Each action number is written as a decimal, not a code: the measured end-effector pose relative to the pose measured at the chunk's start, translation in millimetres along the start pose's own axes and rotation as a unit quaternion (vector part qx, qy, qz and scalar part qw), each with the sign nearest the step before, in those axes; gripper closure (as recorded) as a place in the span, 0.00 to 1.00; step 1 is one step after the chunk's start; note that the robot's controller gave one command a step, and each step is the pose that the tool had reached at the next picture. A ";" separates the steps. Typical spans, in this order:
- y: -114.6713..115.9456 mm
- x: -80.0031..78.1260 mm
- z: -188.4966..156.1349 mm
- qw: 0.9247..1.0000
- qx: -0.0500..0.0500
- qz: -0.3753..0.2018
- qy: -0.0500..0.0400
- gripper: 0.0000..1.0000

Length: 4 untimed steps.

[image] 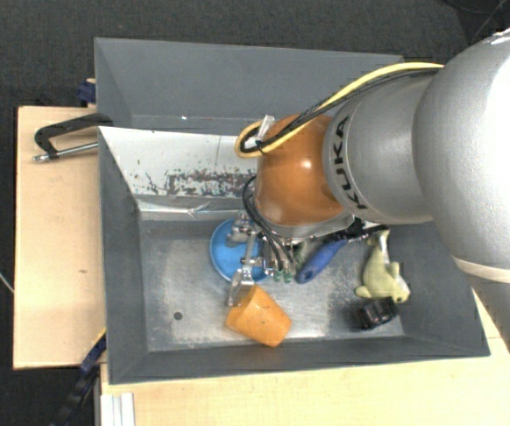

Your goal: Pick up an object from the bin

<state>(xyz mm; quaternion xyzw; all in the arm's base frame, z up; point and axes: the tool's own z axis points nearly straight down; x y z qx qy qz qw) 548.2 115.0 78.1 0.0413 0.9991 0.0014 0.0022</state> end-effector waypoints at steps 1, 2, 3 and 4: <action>1.1 -0.9 -0.8 1.000 0.000 0.000 0.000 0.00; 0.9 -1.3 -3.6 1.000 0.000 0.000 0.001 1.00; 2.6 -4.3 -75.7 1.000 -0.001 0.000 -0.004 1.00; 4.0 -5.9 -100.2 1.000 -0.001 0.000 -0.002 1.00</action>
Offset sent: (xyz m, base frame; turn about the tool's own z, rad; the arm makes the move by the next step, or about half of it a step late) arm 0.0000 0.0000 0.0000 0.0000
